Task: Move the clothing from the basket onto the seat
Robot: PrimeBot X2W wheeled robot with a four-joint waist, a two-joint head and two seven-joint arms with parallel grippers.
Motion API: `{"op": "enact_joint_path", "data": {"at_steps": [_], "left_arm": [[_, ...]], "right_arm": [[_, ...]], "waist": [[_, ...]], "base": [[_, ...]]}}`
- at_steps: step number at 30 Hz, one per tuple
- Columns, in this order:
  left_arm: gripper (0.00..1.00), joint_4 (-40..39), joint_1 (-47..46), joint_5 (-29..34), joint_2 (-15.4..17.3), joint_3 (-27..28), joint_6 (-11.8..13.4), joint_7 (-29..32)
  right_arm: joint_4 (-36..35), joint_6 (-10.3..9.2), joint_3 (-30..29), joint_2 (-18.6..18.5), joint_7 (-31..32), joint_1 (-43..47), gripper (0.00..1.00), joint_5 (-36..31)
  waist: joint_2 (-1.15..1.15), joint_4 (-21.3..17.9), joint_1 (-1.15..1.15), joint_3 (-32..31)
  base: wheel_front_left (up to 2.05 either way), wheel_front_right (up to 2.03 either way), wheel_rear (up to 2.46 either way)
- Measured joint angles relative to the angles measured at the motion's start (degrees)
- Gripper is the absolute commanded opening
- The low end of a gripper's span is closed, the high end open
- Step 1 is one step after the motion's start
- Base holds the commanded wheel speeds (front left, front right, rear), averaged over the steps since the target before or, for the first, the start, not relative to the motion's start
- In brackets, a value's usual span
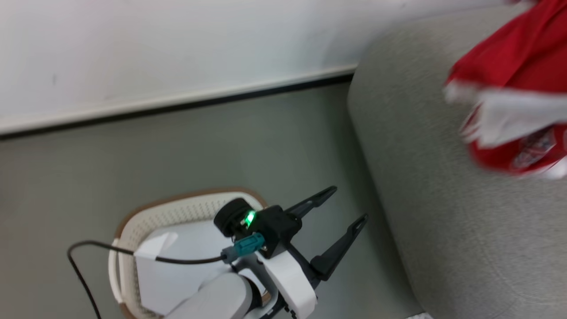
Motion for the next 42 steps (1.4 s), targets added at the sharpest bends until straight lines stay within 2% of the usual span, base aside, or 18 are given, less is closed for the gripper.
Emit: {"op": "enact_joint_path", "data": {"at_steps": [7,12,14,18,21,25,26,27,28,30,35,42], "left_arm": [[1.0,-1.19,-4.15,1.05,0.41,-0.85,-0.92,0.6],[1.0,-1.57,-5.63,1.57,-0.47,-0.78,-0.64,0.1],[1.0,-1.53,-5.56,1.51,-0.59,-0.58,-0.31,-0.32],[1.0,-0.48,-3.57,0.69,-0.41,0.23,1.25,-1.8],[1.0,-0.52,-0.88,0.21,0.1,0.34,2.34,-2.3],[1.0,0.14,1.65,0.44,2.07,-0.23,3.13,-2.33],[1.0,0.12,2.27,0.36,2.12,-0.37,3.13,-2.33],[1.0,0.1,2.53,0.36,2.1,-0.51,3.14,-2.34],[1.0,0.12,2.58,0.26,2.14,-0.44,3.22,-2.38],[1.0,0.16,2.55,0.03,2.09,0.11,3.76,-2.79],[1.0,1.38,2.46,-0.64,1.48,1.19,4.78,-3.58],[1.0,4.77,3.2,-2.19,0.75,2.47,6.23,-5.99]], "right_arm": [[7.25,0.0,-10.34,-6.56,3.64,-16.07,0.0,-7.64],[13.29,0.0,-18.45,-9.62,4.04,-19.73,0.0,-14.48],[15.75,0.0,-21.73,-9.75,3.16,-19.47,0.0,-17.27],[21.03,0.02,-33.16,-9.43,-0.33,-16.19,0.0,-23.24],[24.36,0.0,-41.45,-7.78,-1.58,-12.98,0.0,-27.88],[26.54,0.0,-47.91,-4.36,-2.86,-11.73,0.02,-32.59],[26.61,0.0,-49.14,-3.89,-3.03,-11.61,0.3,-34.06],[26.51,0.0,-50.04,-3.75,-3.09,-11.62,0.68,-35.0],[26.48,0.0,-50.89,-3.52,-3.19,-11.61,1.0,-35.97],[26.53,0.0,-51.34,-2.44,-3.3,-11.57,1.0,-37.72],[24.85,0.0,-46.03,-0.42,-3.36,-9.74,1.0,-39.02],[17.14,0.0,-38.89,6.72,-3.36,2.09,1.0,-32.4]], "waist": [[0.0,4.85,0.01,7.52],[0.0,9.04,0.01,11.79],[0.0,10.66,0.01,13.18],[0.0,13.7,0.01,14.9],[0.0,15.32,0.01,15.72],[0.0,16.07,0.01,16.02],[0.0,16.03,0.0,15.92],[0.0,15.99,0.01,15.81],[0.0,15.95,0.01,15.58],[0.0,15.82,0.0,14.86],[0.0,15.18,0.0,12.6],[0.0,13.88,0.0,7.74]], "base": [[0.0,0.0,0.0],[0.0,0.0,0.0],[0.0,0.0,0.0],[0.0,0.0,0.0],[0.0,0.0,0.0],[0.0,0.0,0.0],[0.0,0.0,0.0],[0.0,0.0,0.0],[0.0,0.0,0.0],[0.0,0.0,0.0],[0.0,0.0,0.0],[0.0,0.0,0.0]]}}
